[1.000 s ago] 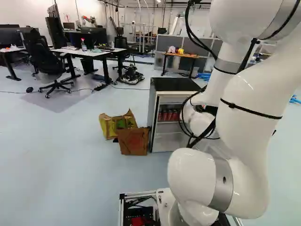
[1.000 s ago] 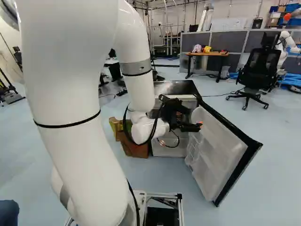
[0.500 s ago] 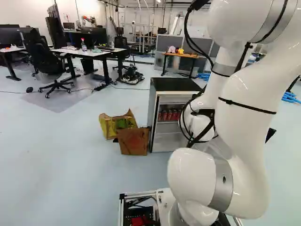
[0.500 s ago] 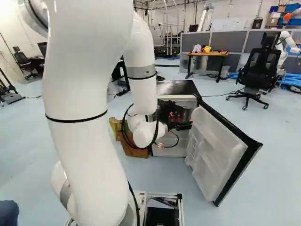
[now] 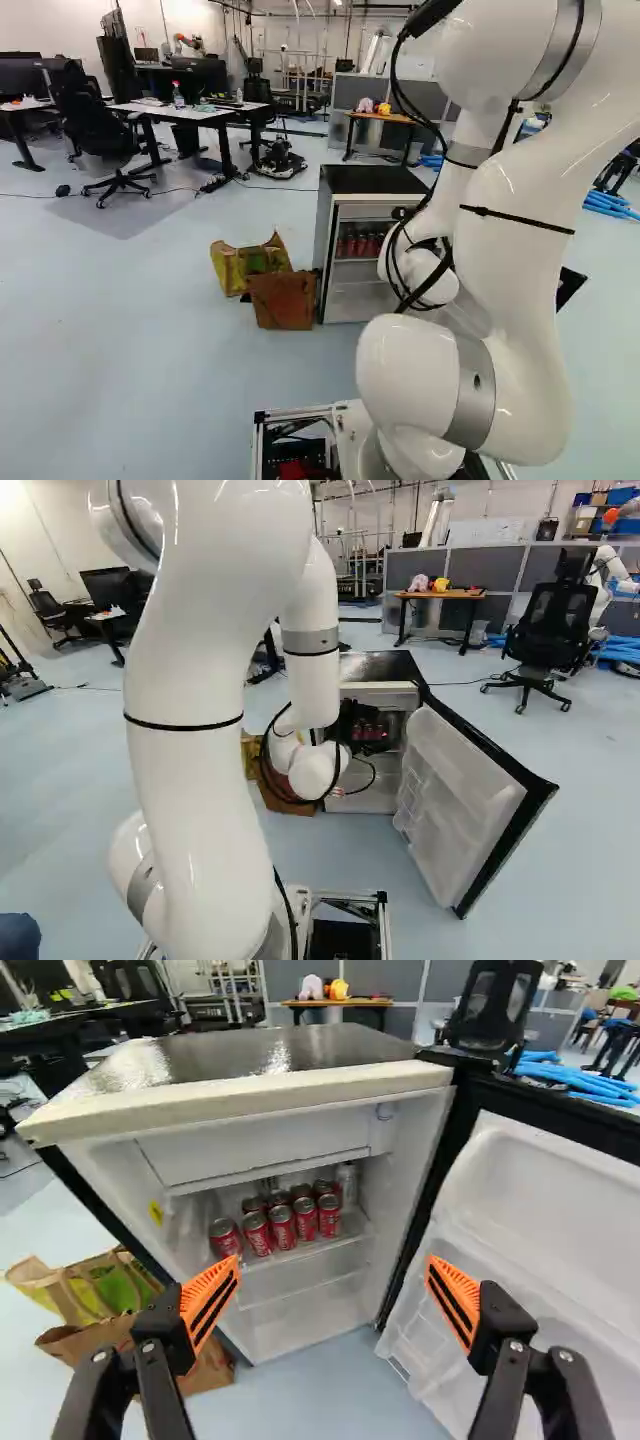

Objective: Grab a drink from the fridge

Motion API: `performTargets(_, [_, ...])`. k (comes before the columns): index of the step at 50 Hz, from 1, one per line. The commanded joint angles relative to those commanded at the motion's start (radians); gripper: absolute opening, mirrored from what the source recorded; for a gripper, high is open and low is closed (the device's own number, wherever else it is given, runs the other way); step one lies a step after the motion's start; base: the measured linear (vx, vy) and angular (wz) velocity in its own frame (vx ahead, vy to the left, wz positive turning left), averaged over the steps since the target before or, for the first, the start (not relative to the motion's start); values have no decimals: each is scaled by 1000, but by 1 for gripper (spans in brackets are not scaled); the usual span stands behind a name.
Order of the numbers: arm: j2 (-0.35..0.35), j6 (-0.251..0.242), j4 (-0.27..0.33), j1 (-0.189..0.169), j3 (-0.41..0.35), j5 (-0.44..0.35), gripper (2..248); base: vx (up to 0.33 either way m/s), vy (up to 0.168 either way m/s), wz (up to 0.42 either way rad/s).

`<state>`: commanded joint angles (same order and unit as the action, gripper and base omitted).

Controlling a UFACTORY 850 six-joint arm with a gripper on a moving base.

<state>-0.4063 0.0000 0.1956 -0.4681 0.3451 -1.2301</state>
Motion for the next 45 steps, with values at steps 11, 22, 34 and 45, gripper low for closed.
performTargets(11, [-40, 0, 113, 0, 14, 0, 247, 0, 0, 0])
performTargets(22, [-81, 0, 209, 0, 30, 0, 247, 0, 0, 0])
performTargets(34, [-127, 0, 274, 0, 48, 0, 247, 0, 0, 0])
performTargets(45, [-171, 0, 274, 0, 69, 0, 247, 0, 0, 0])
